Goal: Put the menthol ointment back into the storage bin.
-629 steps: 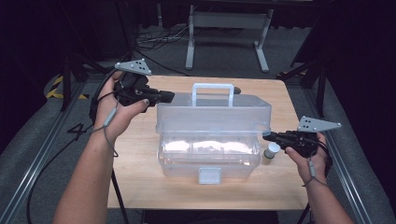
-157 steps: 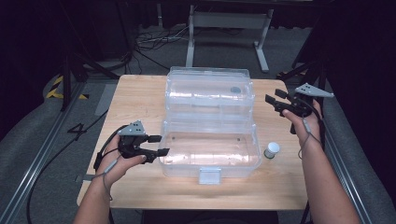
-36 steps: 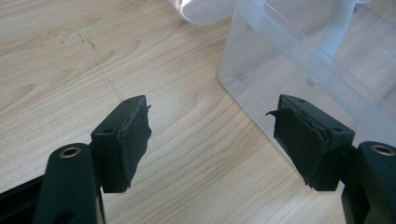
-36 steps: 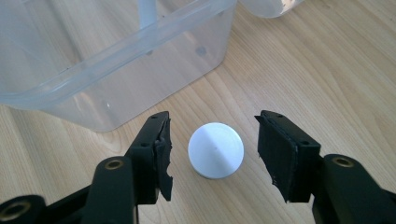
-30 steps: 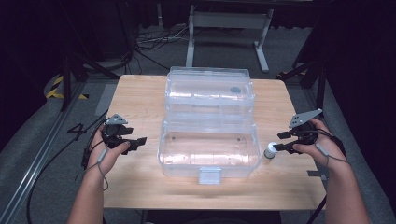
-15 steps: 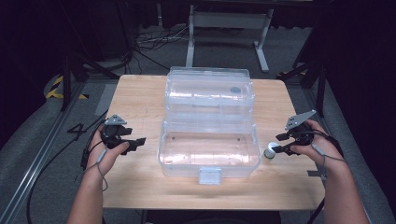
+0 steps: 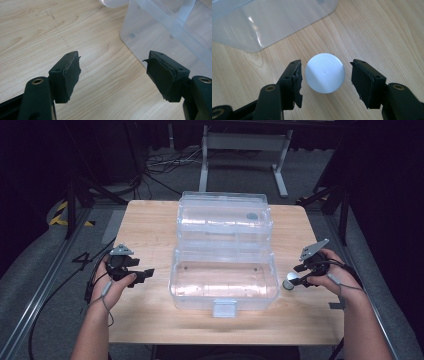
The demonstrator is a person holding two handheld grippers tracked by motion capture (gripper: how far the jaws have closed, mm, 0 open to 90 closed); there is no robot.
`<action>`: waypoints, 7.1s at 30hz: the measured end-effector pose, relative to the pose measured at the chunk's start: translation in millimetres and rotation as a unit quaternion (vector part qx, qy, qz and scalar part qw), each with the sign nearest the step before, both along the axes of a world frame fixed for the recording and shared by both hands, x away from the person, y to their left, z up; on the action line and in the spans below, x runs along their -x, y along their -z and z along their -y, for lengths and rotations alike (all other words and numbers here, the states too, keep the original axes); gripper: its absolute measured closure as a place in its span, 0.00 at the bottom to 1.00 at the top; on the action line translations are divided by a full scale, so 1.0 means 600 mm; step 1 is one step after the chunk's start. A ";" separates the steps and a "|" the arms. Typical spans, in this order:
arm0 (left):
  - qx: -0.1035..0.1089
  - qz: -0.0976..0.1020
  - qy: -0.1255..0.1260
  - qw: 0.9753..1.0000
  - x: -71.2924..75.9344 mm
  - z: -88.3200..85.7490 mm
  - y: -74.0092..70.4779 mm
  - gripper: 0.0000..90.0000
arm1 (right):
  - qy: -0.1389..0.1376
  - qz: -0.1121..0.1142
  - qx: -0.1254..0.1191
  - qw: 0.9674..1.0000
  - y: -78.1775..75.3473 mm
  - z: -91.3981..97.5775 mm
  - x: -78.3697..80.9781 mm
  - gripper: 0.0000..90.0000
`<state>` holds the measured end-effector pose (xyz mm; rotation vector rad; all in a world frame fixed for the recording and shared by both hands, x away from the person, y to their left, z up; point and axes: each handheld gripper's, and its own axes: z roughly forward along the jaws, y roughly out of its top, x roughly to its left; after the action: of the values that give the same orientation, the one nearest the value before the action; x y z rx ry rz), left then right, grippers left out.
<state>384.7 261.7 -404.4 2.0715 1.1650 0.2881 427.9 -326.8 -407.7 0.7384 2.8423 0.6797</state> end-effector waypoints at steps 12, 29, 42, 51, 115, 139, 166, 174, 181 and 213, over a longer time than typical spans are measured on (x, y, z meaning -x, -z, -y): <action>0.000 -0.001 -0.005 1.000 0.004 -0.005 0.001 0.30 | -0.005 -0.016 0.019 1.000 0.019 -0.010 -0.010 0.50; 0.001 -0.002 -0.003 1.000 0.002 -0.004 0.002 0.30 | -0.001 -0.018 0.018 1.000 0.019 -0.009 -0.010 0.56; 0.001 -0.002 -0.005 1.000 0.004 -0.002 0.000 0.30 | -0.031 -0.012 -0.006 0.999 -0.021 -0.015 0.002 0.56; 0.000 -0.004 -0.004 1.000 0.002 -0.001 0.003 0.30 | -0.050 -0.002 0.008 0.999 -0.061 -0.018 0.004 0.56; 0.001 -0.011 -0.007 1.000 0.001 -0.008 0.008 0.30 | -0.167 0.020 0.006 0.986 -0.183 -0.118 0.048 0.56; -0.001 -0.015 -0.002 1.000 -0.001 -0.006 0.011 0.30 | -0.187 -0.004 0.014 0.982 -0.174 -0.158 0.046 0.56; 0.002 -0.017 -0.004 1.000 0.000 -0.008 0.012 0.30 | -0.212 -0.025 0.040 0.976 -0.134 -0.192 0.039 0.56; 0.000 -0.018 -0.004 1.000 -0.001 -0.009 0.012 0.30 | -0.216 -0.032 0.050 0.974 -0.113 -0.198 0.034 0.56; 0.001 -0.019 -0.005 1.000 -0.001 -0.010 0.014 0.30 | -0.216 -0.040 0.061 0.974 -0.099 -0.202 0.032 0.56; 0.001 -0.021 -0.008 1.000 -0.002 -0.014 0.016 0.30 | -0.220 -0.075 0.091 0.968 -0.044 -0.225 0.024 0.56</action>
<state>385.9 270.1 -414.1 2.0767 1.2066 0.2507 413.4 -191.5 -381.3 0.1325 3.1848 0.4128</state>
